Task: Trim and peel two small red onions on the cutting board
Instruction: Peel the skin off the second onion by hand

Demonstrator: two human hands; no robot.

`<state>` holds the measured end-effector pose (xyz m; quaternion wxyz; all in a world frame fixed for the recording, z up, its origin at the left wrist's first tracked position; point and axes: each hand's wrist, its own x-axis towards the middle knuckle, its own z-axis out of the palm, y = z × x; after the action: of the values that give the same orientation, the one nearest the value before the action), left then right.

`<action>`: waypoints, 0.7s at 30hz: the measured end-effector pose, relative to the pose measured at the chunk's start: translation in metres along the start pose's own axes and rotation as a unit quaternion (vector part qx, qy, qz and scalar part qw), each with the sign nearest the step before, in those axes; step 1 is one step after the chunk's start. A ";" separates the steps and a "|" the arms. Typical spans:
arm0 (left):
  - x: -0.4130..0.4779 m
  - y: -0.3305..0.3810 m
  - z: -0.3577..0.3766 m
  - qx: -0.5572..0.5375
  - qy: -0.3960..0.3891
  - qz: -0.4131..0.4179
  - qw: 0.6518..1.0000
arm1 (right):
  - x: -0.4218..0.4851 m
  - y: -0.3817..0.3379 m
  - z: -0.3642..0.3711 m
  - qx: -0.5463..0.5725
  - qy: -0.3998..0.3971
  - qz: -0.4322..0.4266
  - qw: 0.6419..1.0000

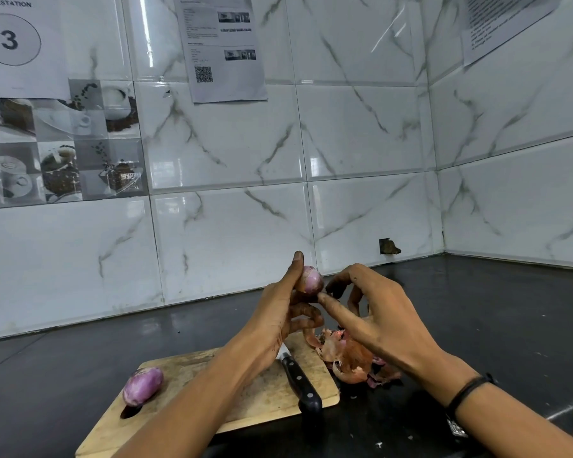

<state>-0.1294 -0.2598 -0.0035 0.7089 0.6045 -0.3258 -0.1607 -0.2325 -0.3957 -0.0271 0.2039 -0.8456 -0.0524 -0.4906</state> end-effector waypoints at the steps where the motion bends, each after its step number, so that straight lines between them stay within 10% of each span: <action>1: 0.000 0.000 0.000 -0.003 0.002 0.003 1.000 | 0.000 0.001 0.000 0.000 0.003 0.002 1.000; 21: -0.004 0.002 0.003 0.019 -0.055 -0.019 0.998 | 0.001 0.004 0.001 -0.057 0.005 0.100 0.993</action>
<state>-0.1344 -0.2594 -0.0027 0.6753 0.6142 -0.3553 -0.2010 -0.2301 -0.3994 -0.0280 0.2033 -0.8546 0.0614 -0.4739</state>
